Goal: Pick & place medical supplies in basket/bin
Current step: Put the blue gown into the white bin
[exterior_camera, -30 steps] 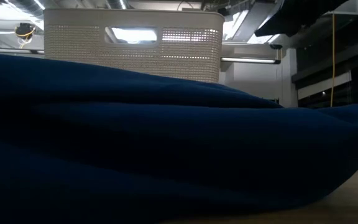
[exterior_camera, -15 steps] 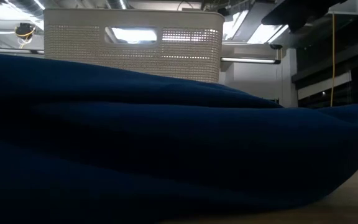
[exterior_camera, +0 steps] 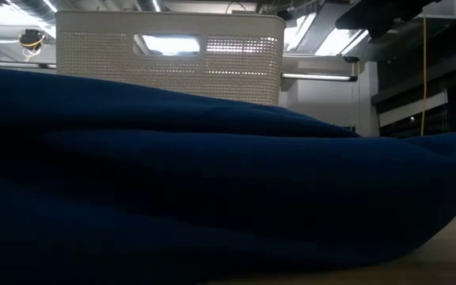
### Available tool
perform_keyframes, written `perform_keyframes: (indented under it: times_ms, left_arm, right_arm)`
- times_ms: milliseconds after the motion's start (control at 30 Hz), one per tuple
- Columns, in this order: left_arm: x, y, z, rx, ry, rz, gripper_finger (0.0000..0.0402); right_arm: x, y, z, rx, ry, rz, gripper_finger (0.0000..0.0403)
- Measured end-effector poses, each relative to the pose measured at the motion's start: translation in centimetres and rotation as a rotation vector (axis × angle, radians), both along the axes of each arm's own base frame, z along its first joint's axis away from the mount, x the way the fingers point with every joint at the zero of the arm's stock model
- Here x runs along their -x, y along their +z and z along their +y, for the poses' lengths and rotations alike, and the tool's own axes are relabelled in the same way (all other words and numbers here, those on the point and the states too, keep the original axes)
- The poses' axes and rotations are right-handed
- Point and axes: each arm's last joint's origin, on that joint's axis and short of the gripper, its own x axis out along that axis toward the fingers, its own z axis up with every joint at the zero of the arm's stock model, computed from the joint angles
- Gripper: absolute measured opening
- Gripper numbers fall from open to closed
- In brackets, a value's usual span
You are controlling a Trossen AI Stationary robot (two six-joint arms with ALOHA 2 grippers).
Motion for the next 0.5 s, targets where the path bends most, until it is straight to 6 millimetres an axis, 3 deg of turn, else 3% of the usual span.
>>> perform_keyframes:
  times_ms: [500]
  left_arm:
    - [0.14, 0.01, -0.09, 0.018, 0.059, -0.022, 0.0002]
  right_arm:
    - [0.01, -0.02, -0.01, 0.005, 0.001, 0.003, 0.0009]
